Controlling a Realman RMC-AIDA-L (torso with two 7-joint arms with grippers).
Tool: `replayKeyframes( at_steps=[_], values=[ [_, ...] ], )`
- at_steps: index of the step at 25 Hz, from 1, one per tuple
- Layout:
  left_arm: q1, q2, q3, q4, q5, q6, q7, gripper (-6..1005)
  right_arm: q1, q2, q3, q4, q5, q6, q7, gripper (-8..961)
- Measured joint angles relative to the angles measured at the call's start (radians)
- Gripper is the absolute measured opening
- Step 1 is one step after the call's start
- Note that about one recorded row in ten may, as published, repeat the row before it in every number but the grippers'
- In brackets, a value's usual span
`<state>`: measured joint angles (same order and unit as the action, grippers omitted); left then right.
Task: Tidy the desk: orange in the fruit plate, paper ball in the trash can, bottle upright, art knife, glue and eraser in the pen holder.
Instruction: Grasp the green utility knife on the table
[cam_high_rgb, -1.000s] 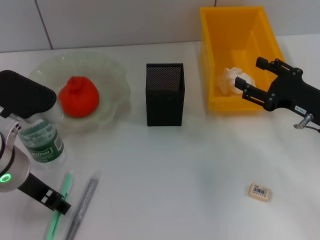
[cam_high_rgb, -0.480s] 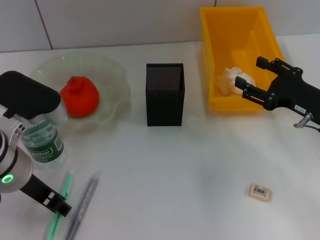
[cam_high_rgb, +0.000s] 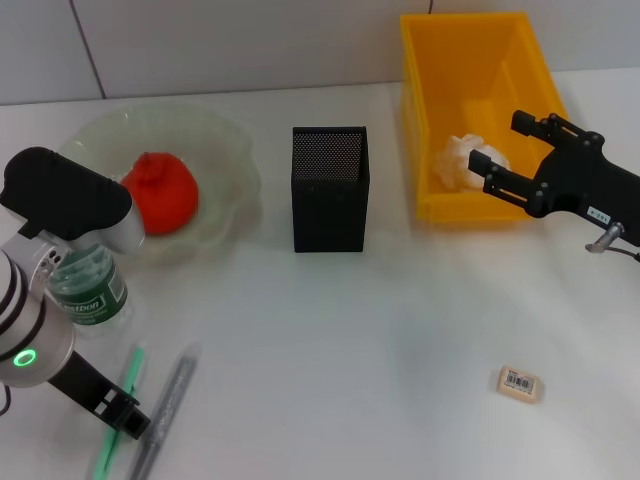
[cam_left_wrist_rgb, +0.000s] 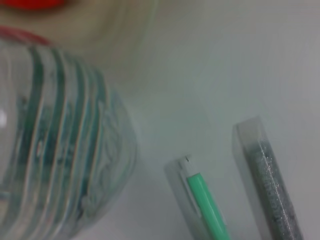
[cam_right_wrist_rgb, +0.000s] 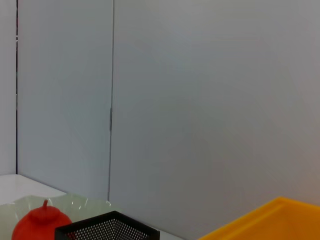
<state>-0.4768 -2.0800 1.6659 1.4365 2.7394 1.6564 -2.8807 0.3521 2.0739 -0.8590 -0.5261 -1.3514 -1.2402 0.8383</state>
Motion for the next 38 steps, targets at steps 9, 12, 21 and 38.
replayKeyframes(
  at_steps=[9, 12, 21, 38],
  values=[
    [-0.005, 0.0, -0.003, -0.002, 0.0, -0.002, 0.0, 597, 0.005, 0.0, 0.0, 0.0, 0.0, 0.004, 0.0, 766],
    [-0.006, 0.0, -0.006, -0.002, 0.0, 0.0, 0.0, 557, 0.007, 0.0, 0.0, 0.0, 0.0, 0.004, 0.0, 766],
    [-0.009, 0.0, -0.003, -0.002, 0.0, 0.003, 0.0, 385, 0.011, 0.0, 0.0, 0.0, 0.0, 0.008, -0.002, 766],
    [-0.013, 0.0, -0.002, -0.002, 0.0, 0.005, 0.0, 280, 0.011, 0.001, 0.0, 0.0, 0.0, 0.007, -0.002, 766]
  ],
)
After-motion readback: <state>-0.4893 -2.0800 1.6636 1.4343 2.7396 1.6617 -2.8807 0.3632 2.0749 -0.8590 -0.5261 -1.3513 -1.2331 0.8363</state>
